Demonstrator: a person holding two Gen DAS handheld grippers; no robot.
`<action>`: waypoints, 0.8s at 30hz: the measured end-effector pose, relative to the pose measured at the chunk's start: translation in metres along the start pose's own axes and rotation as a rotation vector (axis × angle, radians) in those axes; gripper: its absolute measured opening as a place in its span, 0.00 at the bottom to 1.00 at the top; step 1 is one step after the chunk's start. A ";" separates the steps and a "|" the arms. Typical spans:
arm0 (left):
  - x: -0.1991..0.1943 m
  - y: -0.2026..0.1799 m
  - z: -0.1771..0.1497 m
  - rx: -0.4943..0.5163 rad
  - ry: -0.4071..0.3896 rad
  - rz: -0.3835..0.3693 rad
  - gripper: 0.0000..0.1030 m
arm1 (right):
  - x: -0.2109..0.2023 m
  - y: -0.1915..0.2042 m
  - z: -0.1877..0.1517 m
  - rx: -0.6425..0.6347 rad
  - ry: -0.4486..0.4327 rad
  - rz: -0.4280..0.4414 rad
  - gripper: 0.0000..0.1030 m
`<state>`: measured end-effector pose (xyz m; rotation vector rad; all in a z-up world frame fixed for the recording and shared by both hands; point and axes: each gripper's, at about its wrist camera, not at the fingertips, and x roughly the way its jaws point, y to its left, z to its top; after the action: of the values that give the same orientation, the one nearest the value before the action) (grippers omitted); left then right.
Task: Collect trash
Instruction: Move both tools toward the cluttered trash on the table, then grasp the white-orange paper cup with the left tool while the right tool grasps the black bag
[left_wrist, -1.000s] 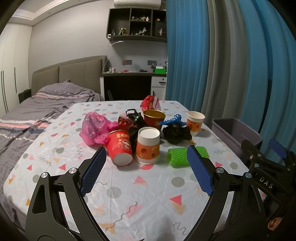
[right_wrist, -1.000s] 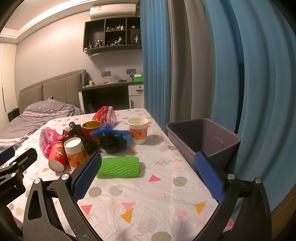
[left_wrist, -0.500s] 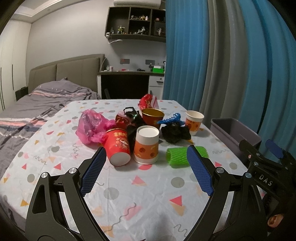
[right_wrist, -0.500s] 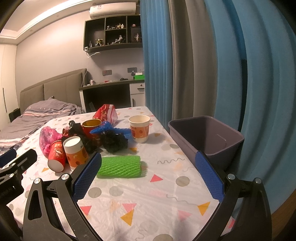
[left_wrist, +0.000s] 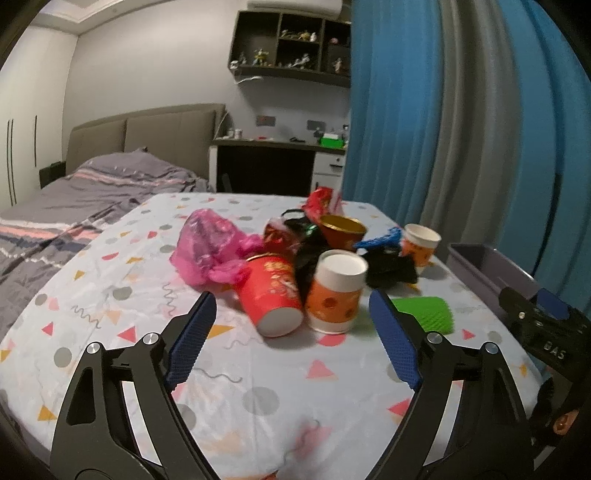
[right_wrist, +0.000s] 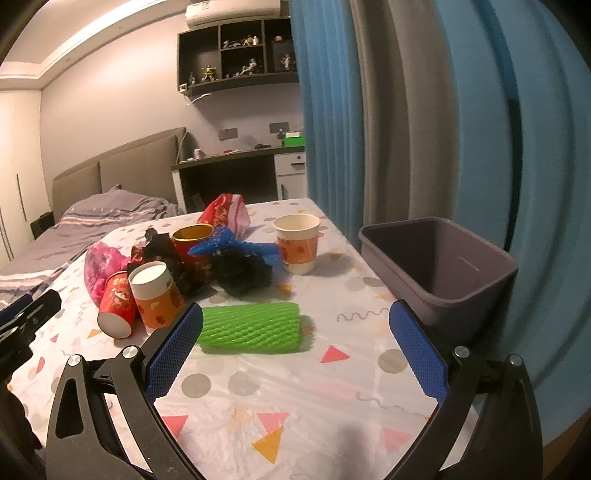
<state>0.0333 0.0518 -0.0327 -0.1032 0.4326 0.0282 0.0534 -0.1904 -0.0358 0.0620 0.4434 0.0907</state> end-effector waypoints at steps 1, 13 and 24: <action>0.005 0.003 0.000 -0.008 0.013 0.007 0.80 | 0.003 0.002 0.000 -0.003 0.003 0.010 0.95; 0.034 -0.018 0.000 0.013 0.054 -0.063 0.76 | 0.037 0.001 -0.002 -0.010 0.062 0.037 0.89; 0.073 -0.043 0.010 0.027 0.096 -0.105 0.72 | 0.066 -0.003 0.016 -0.018 0.082 0.083 0.77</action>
<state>0.1057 0.0103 -0.0502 -0.1005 0.5227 -0.0864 0.1197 -0.1875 -0.0498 0.0595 0.5220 0.1795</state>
